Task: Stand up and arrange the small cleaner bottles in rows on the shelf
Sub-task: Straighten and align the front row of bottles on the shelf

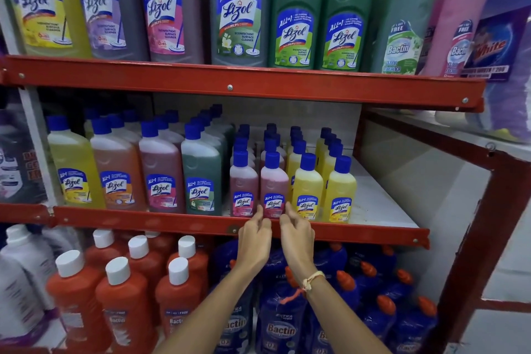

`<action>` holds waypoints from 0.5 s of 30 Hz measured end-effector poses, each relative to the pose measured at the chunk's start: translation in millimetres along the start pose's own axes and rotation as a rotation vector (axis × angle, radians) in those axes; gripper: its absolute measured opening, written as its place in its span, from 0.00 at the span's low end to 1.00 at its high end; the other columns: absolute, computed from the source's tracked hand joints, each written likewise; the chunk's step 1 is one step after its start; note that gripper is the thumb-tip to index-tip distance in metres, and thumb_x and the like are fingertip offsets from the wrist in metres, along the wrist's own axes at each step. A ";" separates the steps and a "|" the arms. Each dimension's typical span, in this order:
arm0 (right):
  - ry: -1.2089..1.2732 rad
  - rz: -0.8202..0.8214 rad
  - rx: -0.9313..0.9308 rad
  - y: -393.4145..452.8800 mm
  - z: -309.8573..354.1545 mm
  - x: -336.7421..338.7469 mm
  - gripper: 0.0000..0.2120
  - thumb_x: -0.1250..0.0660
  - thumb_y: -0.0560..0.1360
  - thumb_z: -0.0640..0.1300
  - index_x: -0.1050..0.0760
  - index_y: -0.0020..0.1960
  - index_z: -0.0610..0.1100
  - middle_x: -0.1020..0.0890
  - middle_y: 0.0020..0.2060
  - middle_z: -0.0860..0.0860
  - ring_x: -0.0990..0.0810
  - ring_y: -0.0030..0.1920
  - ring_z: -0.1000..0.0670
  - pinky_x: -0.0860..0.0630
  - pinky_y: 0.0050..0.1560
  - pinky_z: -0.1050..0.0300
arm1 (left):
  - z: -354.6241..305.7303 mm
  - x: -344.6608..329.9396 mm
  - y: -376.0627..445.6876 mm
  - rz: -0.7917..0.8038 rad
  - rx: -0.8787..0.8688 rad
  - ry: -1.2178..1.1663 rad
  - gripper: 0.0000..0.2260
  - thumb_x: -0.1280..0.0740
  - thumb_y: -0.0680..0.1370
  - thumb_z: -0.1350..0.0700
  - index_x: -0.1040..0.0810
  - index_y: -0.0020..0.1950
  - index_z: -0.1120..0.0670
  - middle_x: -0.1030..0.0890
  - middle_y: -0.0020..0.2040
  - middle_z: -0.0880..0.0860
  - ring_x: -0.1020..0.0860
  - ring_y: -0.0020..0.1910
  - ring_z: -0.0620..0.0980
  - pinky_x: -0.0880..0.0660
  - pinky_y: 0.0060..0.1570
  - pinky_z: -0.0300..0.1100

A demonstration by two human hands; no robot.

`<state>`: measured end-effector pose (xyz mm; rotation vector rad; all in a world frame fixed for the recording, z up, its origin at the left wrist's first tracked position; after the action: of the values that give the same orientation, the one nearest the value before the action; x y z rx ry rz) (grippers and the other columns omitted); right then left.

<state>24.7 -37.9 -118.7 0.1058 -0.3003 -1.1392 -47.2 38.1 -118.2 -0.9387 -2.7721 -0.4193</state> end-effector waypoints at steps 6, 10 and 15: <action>-0.003 0.024 0.002 0.0 -0.7 2.8 0.22 0.41 0.79 0.43 0.33 0.73 0.45 0.24 0.67 0.51 0.30 0.54 0.60 0.33 0.54 0.67 | 2.7 -0.4 0.9 0.001 0.007 0.012 0.20 0.45 0.79 0.58 0.36 0.72 0.55 0.27 0.68 0.56 0.29 0.65 0.49 0.38 0.58 0.35; 0.040 0.024 -0.012 -2.1 -2.4 4.4 0.22 0.41 0.79 0.43 0.32 0.72 0.45 0.26 0.69 0.52 0.29 0.61 0.60 0.34 0.59 0.67 | 8.2 2.3 2.1 0.035 -0.001 -0.058 0.20 0.44 0.79 0.57 0.34 0.71 0.53 0.27 0.69 0.53 0.29 0.65 0.48 0.35 0.67 0.41; 0.180 0.037 0.006 -11.6 1.6 -4.6 0.18 0.39 0.79 0.44 0.26 0.68 0.46 0.23 0.65 0.55 0.28 0.61 0.62 0.33 0.63 0.65 | 25.7 26.4 0.9 -0.074 0.001 -0.371 0.17 0.45 0.80 0.57 0.28 0.67 0.55 0.24 0.66 0.54 0.27 0.67 0.48 0.35 0.70 0.46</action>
<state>12.3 -38.5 -120.8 0.2056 -0.1451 -1.0841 -69.5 61.9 -135.4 -1.0049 -3.1470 -0.2773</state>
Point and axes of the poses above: each hand's wrist, its own y-axis towards the middle knuckle, its own x-axis out of the back of the hand, z = x × y, the point moved 5 cm from there along y, towards the middle knuckle
